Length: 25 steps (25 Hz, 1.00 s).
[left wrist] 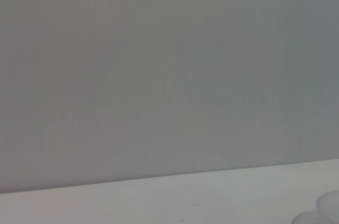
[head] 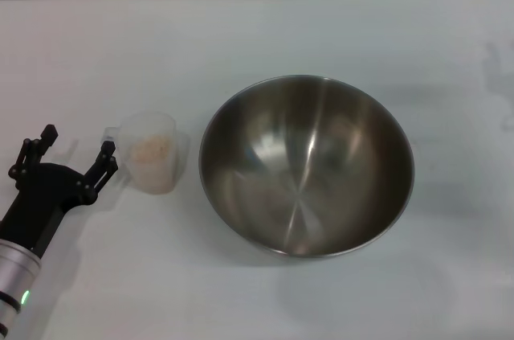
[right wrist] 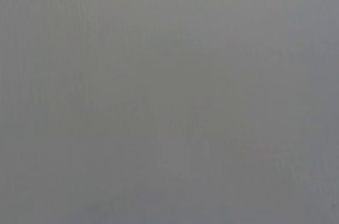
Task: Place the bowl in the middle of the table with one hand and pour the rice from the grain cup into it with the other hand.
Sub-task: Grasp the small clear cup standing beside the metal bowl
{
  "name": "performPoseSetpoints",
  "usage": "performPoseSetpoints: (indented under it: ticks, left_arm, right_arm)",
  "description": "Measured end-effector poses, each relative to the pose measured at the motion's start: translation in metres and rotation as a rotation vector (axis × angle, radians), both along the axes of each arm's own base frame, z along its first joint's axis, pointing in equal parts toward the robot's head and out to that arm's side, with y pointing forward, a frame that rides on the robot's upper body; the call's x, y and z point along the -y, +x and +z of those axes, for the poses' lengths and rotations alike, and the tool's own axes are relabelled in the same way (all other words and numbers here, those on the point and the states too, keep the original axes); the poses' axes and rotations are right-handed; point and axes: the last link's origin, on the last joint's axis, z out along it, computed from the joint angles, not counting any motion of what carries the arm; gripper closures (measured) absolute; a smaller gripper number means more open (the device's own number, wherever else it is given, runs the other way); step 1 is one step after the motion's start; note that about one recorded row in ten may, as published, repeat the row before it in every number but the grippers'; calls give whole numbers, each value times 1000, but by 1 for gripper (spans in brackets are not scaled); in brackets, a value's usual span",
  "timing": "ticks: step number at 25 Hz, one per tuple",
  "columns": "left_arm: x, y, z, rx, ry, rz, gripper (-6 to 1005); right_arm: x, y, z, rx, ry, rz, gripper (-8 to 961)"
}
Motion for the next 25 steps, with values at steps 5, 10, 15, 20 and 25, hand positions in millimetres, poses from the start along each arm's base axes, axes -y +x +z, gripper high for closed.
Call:
performPoseSetpoints:
  ticks: [5,10,15,20,25]
  left_arm:
    - [-7,2,0,-5,-5,-4,127]
    - [-11,4,-1,-5,-4,-5,127]
    - [-14,3,1,-1,7,6,126]
    - [-12,7,0,7,6,-10,126]
    - [-12,10,-3,16,-2,-22,319]
  right_arm:
    - [-2,0,1,4,-2,-1,517]
    - [-3,-1,1,4,-3,2,518]
    - [-5,-2,1,4,-3,4,518]
    - [-8,-3,1,2,-6,2,518]
    - [-9,-4,1,2,-6,3,518]
